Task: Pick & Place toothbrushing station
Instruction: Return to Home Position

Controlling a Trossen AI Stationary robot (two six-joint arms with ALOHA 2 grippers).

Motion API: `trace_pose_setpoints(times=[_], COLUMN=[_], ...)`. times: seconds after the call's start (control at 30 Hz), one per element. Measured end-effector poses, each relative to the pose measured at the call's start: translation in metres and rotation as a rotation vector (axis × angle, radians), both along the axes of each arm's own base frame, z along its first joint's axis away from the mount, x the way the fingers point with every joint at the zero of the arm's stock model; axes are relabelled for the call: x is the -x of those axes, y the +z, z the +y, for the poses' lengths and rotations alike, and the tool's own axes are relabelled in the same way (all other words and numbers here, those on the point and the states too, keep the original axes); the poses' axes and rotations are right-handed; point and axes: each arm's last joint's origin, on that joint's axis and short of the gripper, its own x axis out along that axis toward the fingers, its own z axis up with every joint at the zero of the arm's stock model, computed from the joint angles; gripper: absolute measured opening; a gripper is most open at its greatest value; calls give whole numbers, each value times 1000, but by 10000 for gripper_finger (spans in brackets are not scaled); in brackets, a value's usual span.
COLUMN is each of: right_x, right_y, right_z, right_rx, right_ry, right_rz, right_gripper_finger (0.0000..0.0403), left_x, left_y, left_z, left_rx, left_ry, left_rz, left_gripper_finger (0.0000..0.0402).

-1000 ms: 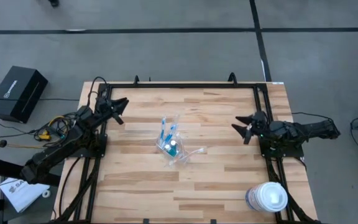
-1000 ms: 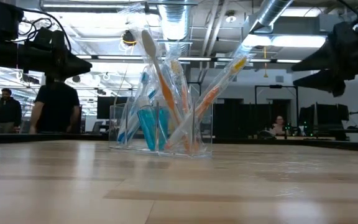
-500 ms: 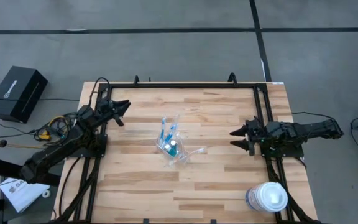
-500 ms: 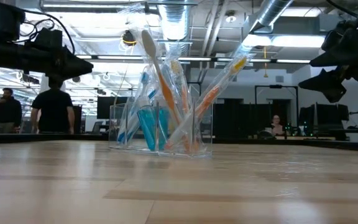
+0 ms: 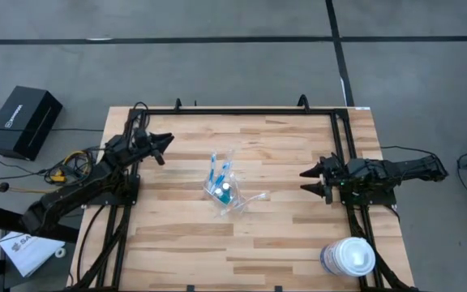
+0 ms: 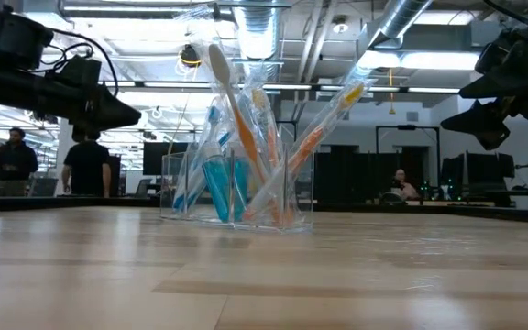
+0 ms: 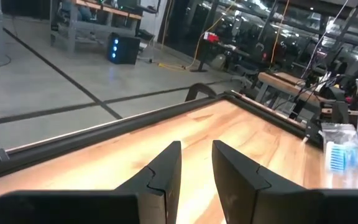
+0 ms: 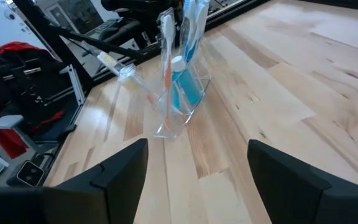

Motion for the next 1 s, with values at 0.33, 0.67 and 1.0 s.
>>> trace_pose_setpoints(times=[0.33, 0.67, 1.0], right_x=[0, 2, 3], right_y=[0, 2, 8], right_z=[0, 0, -1], right_rx=[0, -6, -21], right_ry=[2, 2, -4], right_rz=[0, -34, -136], right_gripper_finger=[265, 265, 265], left_x=[-8, -4, -4], left_y=[14, 28, 35], left_z=[-26, -51, -63], left_rx=[-91, -171, -194], left_ry=[-217, -419, -540], left_rz=[-114, -270, -354], left_gripper_finger=[85, 85, 85])
